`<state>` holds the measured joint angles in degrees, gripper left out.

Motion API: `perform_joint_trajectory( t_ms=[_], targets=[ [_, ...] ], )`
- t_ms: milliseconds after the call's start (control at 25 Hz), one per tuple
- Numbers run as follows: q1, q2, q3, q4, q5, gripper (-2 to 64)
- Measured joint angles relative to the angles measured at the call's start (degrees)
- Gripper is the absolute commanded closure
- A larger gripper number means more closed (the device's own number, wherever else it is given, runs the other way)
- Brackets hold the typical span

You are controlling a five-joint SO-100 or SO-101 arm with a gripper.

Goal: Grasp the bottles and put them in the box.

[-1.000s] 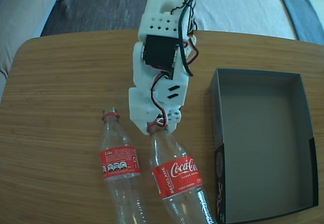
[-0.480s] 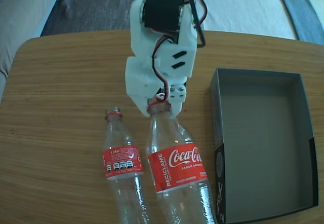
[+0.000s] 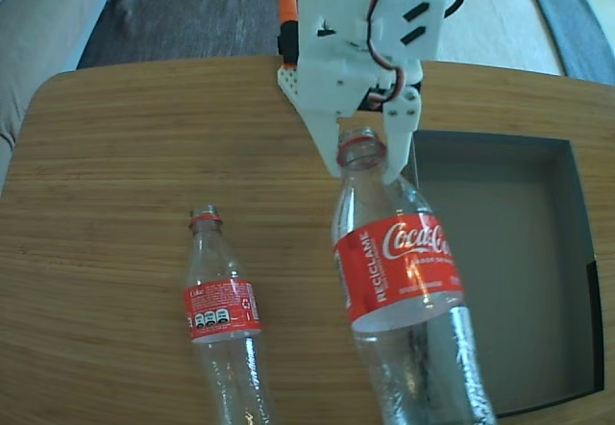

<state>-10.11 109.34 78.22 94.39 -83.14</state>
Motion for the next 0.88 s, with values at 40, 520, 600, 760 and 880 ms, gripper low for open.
perform_joint_trajectory(
  t_ms=[40,520,600,760,880],
  targets=[
    [-1.3,1.3,0.1,0.0,1.0,61.7],
    [-15.7,10.0,7.6,0.0,20.5,61.8],
    [-18.6,10.6,8.9,0.0,23.2,61.8],
    [-25.3,11.1,12.5,0.0,30.1,61.8],
    [-30.5,11.1,15.8,0.0,34.5,61.8]
  ],
)
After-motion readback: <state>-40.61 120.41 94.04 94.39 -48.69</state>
